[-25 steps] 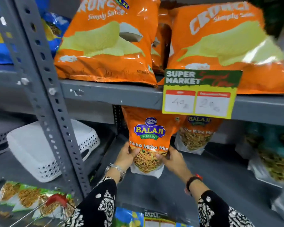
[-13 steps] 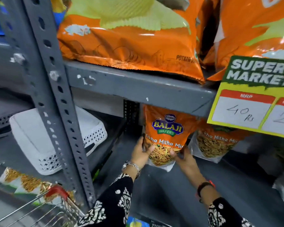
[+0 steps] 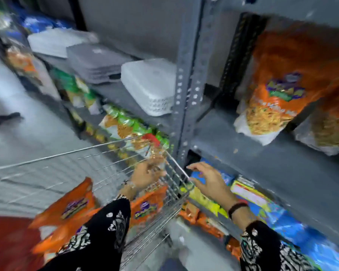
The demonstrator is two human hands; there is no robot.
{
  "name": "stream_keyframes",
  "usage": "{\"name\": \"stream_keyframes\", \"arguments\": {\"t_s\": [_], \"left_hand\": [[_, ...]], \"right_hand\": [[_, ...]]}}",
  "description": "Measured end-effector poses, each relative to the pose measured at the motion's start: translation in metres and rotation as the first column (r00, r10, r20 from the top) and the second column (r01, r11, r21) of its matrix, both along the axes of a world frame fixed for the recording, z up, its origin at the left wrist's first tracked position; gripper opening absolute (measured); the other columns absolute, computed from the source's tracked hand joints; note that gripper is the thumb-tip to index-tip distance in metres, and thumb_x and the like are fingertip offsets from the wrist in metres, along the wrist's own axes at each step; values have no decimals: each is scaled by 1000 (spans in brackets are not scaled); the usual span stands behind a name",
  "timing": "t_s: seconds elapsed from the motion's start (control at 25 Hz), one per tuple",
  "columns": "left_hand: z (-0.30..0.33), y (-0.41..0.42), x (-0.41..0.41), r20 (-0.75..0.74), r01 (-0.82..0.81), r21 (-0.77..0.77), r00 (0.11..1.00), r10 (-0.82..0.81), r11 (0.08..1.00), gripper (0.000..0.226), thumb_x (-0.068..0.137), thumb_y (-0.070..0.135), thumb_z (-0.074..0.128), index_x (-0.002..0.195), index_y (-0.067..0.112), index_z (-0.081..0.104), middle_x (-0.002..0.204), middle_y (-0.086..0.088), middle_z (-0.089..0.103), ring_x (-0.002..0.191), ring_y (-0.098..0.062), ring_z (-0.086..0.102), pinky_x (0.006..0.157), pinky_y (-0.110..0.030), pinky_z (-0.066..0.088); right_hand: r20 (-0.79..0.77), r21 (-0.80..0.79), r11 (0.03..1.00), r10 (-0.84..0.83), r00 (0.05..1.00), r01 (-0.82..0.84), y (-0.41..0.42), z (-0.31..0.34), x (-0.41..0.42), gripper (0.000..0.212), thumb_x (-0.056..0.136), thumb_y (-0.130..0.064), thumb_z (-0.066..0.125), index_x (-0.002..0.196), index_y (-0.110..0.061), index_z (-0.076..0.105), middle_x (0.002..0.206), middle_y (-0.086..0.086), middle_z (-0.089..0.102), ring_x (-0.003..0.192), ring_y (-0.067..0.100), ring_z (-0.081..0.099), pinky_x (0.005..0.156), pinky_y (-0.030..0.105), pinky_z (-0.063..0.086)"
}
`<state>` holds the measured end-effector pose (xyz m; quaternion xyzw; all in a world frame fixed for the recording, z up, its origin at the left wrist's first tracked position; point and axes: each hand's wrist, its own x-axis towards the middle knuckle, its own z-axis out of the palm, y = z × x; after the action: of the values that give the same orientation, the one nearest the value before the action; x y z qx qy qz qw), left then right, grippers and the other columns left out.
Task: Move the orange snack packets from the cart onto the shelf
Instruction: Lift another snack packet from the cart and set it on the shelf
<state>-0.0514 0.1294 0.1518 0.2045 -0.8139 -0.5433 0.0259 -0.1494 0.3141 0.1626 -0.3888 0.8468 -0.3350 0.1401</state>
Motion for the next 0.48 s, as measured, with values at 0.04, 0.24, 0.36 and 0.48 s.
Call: {"name": "stream_keyframes", "arguments": {"t_s": [0.04, 0.24, 0.36, 0.48], "left_hand": [[-6, -12, 23, 131, 34, -93, 991, -22, 995, 65, 70, 33, 71, 122, 3, 47, 122, -16, 55, 103, -1, 57, 86, -18, 42], [-66, -46, 80, 587, 300, -264, 804, -94, 917, 92, 66, 50, 69, 138, 19, 21, 145, -10, 35, 131, -25, 37, 108, -34, 31], [-85, -64, 79, 600, 157, -275, 799, 42, 948, 42, 87, 12, 46, 129, 5, 41, 136, -20, 46, 124, -29, 45, 96, -28, 33], [-95, -105, 52, 484, -5, -217, 868, 113, 976, 35, 79, 17, 53, 113, 12, 56, 113, -22, 63, 107, -33, 58, 91, -38, 47]], "right_hand": [[31, 126, 985, 112, 993, -115, -17, -9, 11, 39, 80, -13, 64, 116, -11, 52, 121, 10, 55, 114, 23, 49, 98, 30, 36], [58, 485, 806, 358, 932, -340, -86, -62, 26, 61, 78, -18, 64, 132, -23, 35, 145, 4, 35, 132, 21, 32, 108, 38, 32], [-87, 601, 755, 387, 918, -261, -123, -83, 16, 27, 82, -22, 58, 108, -25, 57, 125, 5, 57, 114, 25, 53, 92, 37, 45], [-151, 514, 847, 247, 957, -138, -169, -94, -9, 15, 83, -15, 54, 93, -22, 64, 113, 6, 63, 98, 32, 61, 79, 39, 52]]}}
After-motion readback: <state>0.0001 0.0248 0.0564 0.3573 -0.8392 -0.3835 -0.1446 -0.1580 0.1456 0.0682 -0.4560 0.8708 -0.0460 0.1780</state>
